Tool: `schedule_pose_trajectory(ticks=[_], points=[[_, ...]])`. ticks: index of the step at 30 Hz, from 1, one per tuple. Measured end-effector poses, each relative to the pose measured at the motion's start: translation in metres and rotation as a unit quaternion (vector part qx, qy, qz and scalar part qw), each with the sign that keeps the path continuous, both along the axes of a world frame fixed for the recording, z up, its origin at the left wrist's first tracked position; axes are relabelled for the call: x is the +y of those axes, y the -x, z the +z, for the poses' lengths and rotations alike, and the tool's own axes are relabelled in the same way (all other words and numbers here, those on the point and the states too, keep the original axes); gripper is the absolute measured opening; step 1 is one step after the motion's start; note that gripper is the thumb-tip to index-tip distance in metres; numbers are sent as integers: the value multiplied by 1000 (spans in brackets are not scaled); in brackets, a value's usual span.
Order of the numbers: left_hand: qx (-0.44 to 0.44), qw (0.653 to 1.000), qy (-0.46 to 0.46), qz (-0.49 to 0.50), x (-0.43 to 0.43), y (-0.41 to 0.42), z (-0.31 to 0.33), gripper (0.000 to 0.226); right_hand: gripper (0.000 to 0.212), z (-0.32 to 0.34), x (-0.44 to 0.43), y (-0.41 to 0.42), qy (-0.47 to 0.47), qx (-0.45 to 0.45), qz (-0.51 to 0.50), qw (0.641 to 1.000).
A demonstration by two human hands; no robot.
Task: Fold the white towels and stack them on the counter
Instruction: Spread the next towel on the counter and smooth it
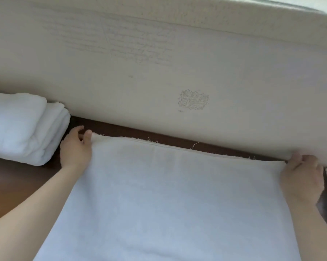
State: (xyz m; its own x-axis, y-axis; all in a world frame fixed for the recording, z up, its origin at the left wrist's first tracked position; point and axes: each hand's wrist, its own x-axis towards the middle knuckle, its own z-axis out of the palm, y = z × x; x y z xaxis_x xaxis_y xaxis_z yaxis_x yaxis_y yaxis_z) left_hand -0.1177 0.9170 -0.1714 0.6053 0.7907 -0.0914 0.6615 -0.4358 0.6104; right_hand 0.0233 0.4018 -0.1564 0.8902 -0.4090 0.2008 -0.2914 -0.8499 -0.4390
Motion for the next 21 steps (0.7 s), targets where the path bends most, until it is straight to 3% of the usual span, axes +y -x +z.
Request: schedule_pose_trajectory(ticks=[2,4,7,10,13,17,21], points=[[-10,995,-95,-28,-12,6,0,46,48,0,6,19,89,-25,-13,996],[-35,983,-143,-107,-41,17,-2,48,47,1,26,46,121,-45,42,991],[4,955,-128,-268,-88,34,-11,53,57,-5,82,87,97,17,208,973],[82,914,-181,-355,-107,42,-26,59,62,-15,142,109,132,113,342,924],[129,901,-202,-361,-99,39,-32,65,65,-32,162,109,156,168,377,897],[149,893,-219,-364,-69,36,-30,68,66,-42,158,105,179,184,366,895],[162,916,-202,-307,-28,37,-28,68,69,-38,162,107,180,214,346,896]])
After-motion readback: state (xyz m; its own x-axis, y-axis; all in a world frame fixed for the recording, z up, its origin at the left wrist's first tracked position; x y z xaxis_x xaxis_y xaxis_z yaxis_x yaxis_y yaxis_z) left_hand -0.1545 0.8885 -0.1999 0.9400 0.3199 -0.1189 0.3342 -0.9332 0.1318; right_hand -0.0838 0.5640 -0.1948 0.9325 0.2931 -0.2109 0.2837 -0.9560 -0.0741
